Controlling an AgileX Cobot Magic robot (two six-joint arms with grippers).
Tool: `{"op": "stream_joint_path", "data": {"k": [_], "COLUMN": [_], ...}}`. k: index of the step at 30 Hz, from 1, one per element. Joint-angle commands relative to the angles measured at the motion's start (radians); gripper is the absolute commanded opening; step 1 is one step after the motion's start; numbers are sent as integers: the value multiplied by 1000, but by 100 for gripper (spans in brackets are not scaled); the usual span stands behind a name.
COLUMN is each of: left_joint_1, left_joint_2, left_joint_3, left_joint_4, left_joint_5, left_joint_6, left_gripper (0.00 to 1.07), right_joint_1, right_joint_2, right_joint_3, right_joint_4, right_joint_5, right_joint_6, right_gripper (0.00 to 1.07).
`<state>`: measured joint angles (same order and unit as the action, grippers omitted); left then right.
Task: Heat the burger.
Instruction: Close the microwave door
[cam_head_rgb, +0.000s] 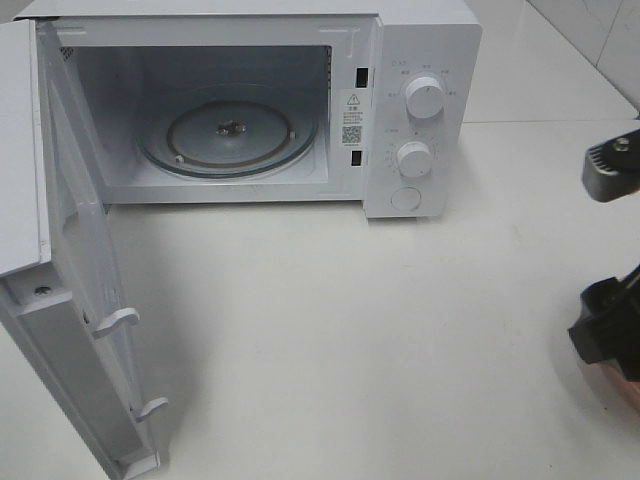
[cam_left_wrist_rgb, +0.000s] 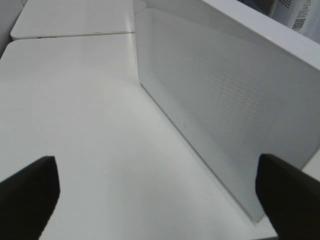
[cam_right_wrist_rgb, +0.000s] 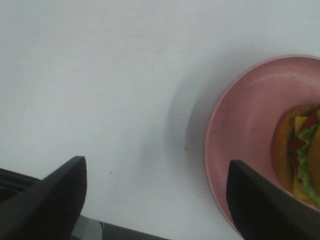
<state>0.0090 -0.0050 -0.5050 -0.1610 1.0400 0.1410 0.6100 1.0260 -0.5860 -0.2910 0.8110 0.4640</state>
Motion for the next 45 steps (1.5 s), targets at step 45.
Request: {"op": "stream_joint_path", "data": {"k": [45], "left_joint_1": [3], "left_joint_2": [-17], "left_joint_3": [-1], "left_joint_4": [-6], "left_joint_5": [-8], "left_joint_6": [-2], "left_gripper": [100], "right_joint_1": [-506], "right_joint_2": [-941], "right_joint_3": [74], "right_joint_4": [241], "right_joint_5": [183], "right_joint_6": [-472], "right_gripper": [76]}}
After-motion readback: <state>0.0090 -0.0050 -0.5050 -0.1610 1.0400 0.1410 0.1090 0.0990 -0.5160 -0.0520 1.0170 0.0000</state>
